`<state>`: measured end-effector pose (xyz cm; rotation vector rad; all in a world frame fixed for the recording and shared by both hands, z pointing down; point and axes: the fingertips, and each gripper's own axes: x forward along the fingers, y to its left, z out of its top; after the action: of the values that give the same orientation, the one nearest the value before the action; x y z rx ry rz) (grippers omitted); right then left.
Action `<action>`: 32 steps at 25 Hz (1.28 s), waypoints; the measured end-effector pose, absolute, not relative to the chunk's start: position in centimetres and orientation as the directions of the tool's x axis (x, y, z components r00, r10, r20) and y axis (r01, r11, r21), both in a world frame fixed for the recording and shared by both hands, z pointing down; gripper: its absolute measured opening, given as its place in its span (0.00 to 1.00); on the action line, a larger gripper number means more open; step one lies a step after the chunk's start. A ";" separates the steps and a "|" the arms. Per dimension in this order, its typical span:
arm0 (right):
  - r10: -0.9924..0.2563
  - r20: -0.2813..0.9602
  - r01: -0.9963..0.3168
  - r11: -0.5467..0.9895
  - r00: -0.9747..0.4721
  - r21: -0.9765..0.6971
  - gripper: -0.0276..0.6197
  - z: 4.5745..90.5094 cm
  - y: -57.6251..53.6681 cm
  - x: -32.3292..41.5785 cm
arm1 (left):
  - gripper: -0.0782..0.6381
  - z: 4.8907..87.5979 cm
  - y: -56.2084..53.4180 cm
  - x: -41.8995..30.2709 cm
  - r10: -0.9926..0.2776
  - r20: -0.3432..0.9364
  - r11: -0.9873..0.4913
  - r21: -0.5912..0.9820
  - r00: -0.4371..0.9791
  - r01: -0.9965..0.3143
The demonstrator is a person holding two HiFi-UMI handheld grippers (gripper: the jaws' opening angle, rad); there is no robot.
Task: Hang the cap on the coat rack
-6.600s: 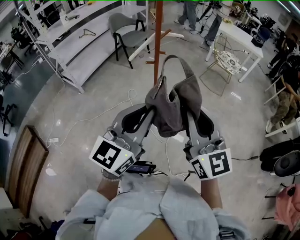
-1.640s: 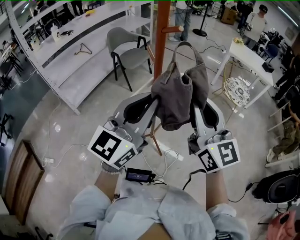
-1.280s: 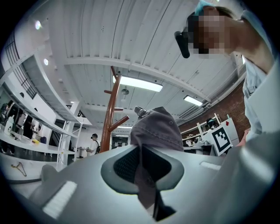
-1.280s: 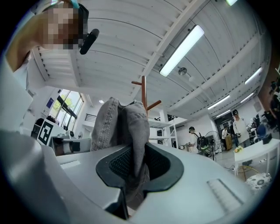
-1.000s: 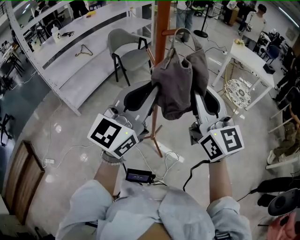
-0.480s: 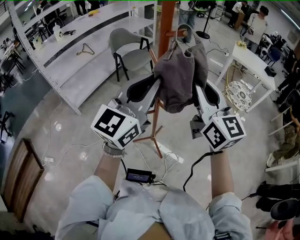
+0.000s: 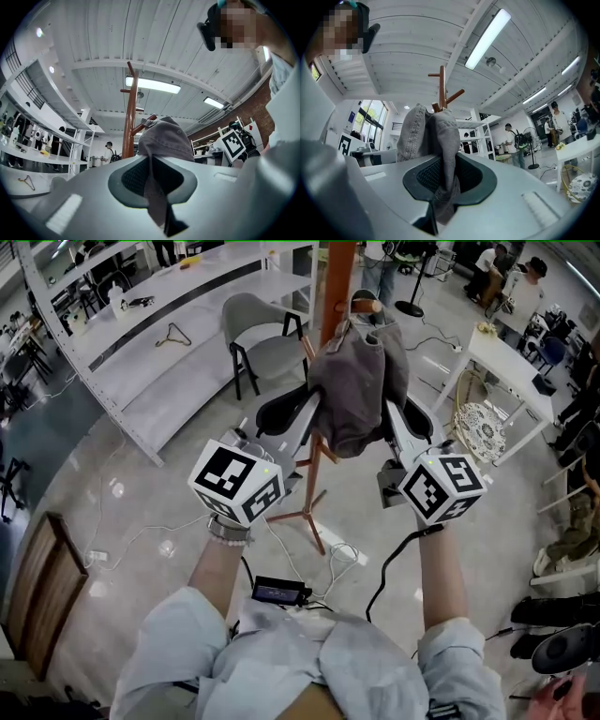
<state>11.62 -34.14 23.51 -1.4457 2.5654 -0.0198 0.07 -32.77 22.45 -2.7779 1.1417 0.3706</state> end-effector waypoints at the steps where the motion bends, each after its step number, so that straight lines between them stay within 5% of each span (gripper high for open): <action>1: -0.849 -0.160 -0.846 0.522 -0.504 -0.107 0.14 23.6 -34.4 11.6 | 0.15 22.6 -33.0 0.0 -0.680 -0.263 -0.707 -0.015 0.685 -0.707; 32: -0.842 -0.114 -0.844 0.535 -0.527 -0.047 0.14 28.2 -38.7 10.2 | 0.15 26.8 -36.6 -0.9 -0.733 -0.139 -0.665 -0.060 0.666 -0.745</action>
<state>10.24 -38.73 28.25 -1.4588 2.6426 0.0205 -0.95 -36.65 26.77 -2.7645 1.2308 0.1562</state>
